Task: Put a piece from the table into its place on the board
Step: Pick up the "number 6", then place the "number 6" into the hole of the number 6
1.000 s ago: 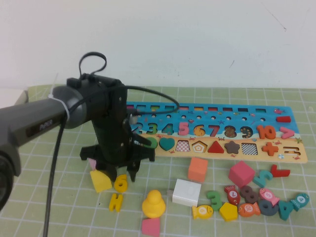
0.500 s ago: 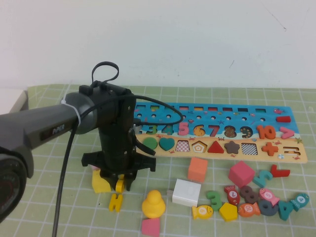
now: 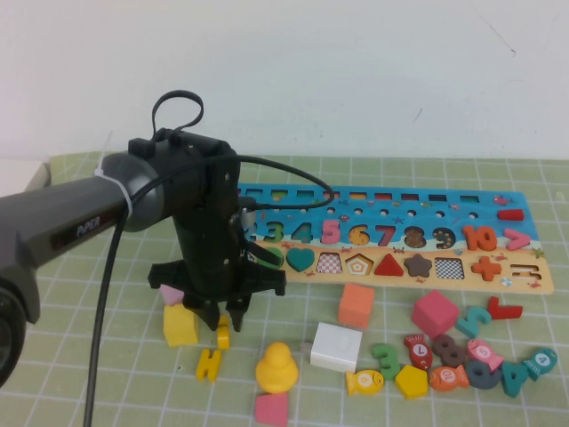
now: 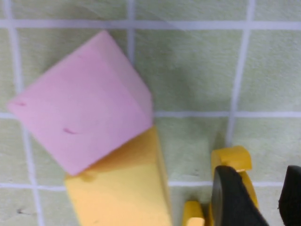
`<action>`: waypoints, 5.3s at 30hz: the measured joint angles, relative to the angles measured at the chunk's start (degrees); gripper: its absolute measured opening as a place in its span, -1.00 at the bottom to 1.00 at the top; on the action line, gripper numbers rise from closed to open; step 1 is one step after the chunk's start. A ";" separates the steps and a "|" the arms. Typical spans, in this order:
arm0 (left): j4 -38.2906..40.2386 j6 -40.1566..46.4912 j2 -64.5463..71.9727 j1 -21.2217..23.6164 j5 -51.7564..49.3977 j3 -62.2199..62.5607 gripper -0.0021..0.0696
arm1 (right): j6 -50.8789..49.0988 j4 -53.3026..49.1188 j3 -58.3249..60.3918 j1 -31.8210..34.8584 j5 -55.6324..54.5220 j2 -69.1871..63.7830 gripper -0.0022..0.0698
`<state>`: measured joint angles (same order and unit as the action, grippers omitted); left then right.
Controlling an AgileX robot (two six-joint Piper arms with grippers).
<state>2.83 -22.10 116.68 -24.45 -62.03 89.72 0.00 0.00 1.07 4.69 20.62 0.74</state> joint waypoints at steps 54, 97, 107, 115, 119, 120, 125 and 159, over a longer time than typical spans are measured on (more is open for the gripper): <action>-1.31 3.64 3.24 -4.52 -1.64 0.00 0.04 | 0.52 0.00 0.00 0.00 0.00 0.00 -0.95; 10.62 6.76 26.37 -4.52 1.56 50.90 -0.24 | 0.52 0.00 0.00 0.00 0.00 0.00 -0.95; 12.77 8.61 32.05 -4.52 2.93 56.17 -0.24 | 0.52 0.00 0.00 0.00 0.00 0.00 -0.95; 10.46 9.05 32.05 -5.09 3.94 56.54 -0.24 | 0.52 0.00 0.00 0.00 0.00 0.00 -0.95; 8.11 9.17 32.05 -6.81 3.60 56.54 -0.24 | 0.52 0.00 0.00 0.00 0.00 0.00 -0.95; 7.19 8.86 32.05 -7.30 3.60 56.54 -0.24 | 0.52 0.00 0.00 0.00 0.00 0.00 -0.95; 3.28 6.22 32.05 -8.62 3.60 56.54 -0.24 | 0.52 0.00 0.00 0.00 0.00 0.00 -0.95; 1.16 3.95 32.89 -8.51 1.25 57.02 -0.24 | 0.52 0.00 0.00 0.00 0.00 0.00 -0.95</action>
<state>3.99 -18.16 149.57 -32.97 -60.78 146.73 0.52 0.00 1.07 4.69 20.62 0.74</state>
